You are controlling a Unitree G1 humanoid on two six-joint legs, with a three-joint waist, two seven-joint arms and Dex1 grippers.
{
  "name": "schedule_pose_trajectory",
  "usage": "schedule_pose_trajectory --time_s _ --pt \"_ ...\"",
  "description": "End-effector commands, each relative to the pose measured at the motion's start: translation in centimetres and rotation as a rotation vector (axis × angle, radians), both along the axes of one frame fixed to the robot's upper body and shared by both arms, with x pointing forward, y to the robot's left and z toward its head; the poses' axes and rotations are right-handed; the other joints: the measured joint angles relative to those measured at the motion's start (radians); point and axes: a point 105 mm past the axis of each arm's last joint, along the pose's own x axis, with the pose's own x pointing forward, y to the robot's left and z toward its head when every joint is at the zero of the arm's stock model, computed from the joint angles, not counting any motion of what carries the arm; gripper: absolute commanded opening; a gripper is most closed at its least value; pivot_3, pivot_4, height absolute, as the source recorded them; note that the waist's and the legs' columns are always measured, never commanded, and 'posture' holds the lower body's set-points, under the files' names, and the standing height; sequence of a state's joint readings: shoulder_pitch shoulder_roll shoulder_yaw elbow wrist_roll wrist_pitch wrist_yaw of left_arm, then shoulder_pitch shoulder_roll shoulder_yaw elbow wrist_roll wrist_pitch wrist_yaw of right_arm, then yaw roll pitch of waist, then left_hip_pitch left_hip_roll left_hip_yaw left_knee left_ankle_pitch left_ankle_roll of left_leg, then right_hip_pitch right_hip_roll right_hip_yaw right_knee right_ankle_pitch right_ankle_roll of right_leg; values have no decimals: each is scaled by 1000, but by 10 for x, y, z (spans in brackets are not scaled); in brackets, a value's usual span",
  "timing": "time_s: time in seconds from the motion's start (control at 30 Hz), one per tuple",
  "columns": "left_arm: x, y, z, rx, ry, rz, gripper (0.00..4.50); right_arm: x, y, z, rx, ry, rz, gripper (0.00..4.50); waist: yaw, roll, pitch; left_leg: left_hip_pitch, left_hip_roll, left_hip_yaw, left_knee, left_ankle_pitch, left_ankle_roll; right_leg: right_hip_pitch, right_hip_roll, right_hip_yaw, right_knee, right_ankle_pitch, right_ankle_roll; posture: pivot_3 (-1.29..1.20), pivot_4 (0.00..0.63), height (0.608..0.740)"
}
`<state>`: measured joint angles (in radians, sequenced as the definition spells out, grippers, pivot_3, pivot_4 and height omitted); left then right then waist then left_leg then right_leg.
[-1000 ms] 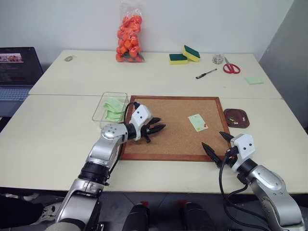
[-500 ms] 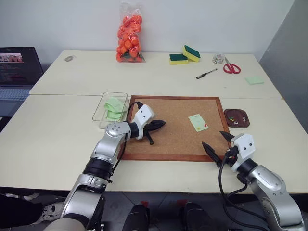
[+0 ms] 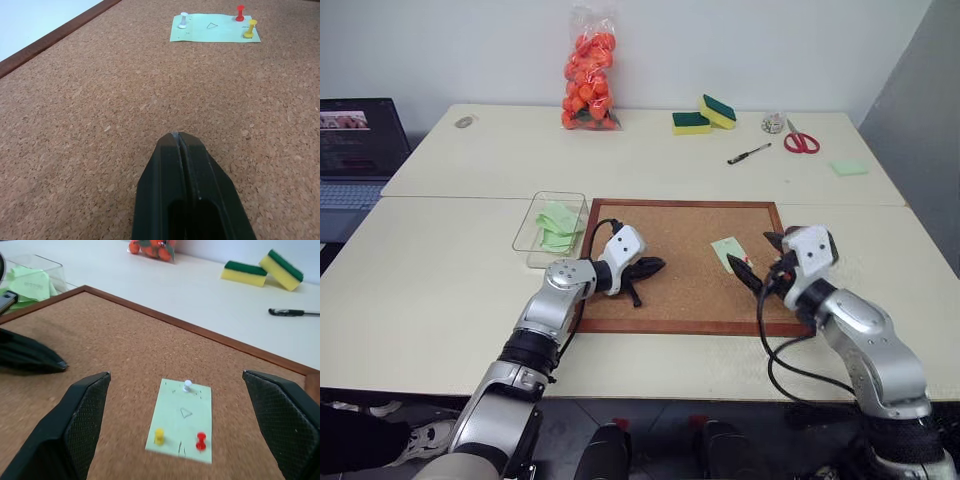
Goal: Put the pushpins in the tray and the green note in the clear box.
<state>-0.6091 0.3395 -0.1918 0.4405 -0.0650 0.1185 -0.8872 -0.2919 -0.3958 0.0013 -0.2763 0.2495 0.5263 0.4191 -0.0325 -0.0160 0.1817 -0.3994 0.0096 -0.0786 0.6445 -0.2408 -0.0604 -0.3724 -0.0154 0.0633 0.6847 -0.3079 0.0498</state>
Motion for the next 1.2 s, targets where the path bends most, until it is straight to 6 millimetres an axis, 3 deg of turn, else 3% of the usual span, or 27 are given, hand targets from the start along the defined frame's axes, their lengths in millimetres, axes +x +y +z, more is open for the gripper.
schedule_pose_trajectory --time_s 0.03,0.2,0.43,0.53,1.07,1.2 --pt "-5 0 -8 32 20 -20 19 19 5 3 -17 16 -14 4500 0 0 0 0 0 0 0 0 0 0 0 0 0 0 0 0 150 740" --pt "-7 -2 -7 23 20 -29 19 46 -1 -2 -29 55 -90 4500 0 0 0 0 0 0 0 0 0 -1 0 0 0 0 0 0 150 740" --pt "-8 -4 -4 20 10 -34 19 56 2 -10 -4 94 -96 4500 -1 0 0 -1 0 0 -1 0 0 -1 0 0 1 0 0 0 150 740" --pt "-8 -4 -4 21 8 -36 0 59 3 -15 -7 107 -103 4040 -1 0 0 0 0 0 -1 0 0 -1 -1 0 1 0 0 0 150 740" --pt "-10 -4 -4 23 4 -33 0 63 6 -24 22 135 -99 611 -2 0 0 0 0 0 -1 0 0 -1 -1 0 1 0 0 0 150 740" --pt "-11 -4 -5 24 5 -32 0 62 8 -24 28 140 -92 10 -2 0 0 0 0 0 0 0 0 -1 -1 0 1 0 0 0 150 740"
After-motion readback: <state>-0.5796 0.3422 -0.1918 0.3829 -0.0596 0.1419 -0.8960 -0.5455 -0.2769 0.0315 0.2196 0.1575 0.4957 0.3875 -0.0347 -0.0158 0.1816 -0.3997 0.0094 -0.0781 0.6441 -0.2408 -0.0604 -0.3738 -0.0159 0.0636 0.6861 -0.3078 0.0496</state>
